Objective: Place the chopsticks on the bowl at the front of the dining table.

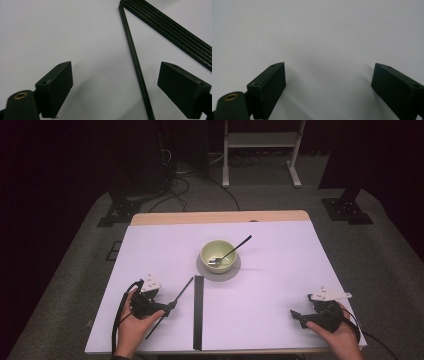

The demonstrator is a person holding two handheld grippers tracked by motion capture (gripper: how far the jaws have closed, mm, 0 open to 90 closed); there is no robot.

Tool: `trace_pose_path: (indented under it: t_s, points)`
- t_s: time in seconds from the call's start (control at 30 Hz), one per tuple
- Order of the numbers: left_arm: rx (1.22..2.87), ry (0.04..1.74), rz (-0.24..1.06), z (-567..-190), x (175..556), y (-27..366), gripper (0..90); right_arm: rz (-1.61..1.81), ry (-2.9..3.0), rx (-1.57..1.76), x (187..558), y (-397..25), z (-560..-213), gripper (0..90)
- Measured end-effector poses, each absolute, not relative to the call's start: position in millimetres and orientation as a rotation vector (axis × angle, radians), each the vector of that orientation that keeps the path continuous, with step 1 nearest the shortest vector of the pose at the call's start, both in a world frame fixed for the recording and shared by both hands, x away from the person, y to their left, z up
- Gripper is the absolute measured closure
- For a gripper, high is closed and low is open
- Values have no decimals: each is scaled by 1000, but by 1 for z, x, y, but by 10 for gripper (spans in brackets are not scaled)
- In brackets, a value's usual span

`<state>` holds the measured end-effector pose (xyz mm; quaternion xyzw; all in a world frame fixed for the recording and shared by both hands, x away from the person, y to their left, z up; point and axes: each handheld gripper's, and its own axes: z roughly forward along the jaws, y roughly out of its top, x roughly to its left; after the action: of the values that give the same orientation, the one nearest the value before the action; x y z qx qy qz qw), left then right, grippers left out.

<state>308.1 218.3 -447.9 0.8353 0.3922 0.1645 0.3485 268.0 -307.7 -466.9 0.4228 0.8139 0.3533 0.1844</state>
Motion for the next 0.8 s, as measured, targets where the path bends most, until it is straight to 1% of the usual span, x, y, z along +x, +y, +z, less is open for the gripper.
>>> trace_pose_path:
  t_s: [0.07, 0.13, 0.23, 0.3, 0.43, 0.8]
  points:
    - [2171, 1014, 429, -448, 310, 216, 141, 996, 2294, 1192, 268, -308, -467, 106]
    - [2162, 1006, 430, -447, 311, 214, 201, 996, 2294, 1192, 268, -308, -467, 106]
    - [2163, 1011, 425, -446, 312, 211, 250, 996, 2294, 1192, 268, -308, -467, 106]
    - [2166, 1014, 419, -446, 312, 210, 307, 996, 2294, 1192, 268, -308, -467, 106]
    - [2155, 1032, 406, -446, 314, 207, 384, 996, 2295, 1192, 268, -308, -467, 106]
    - [2161, 1049, 365, -448, 320, 198, 536, 996, 2295, 1192, 268, -308, -467, 106]
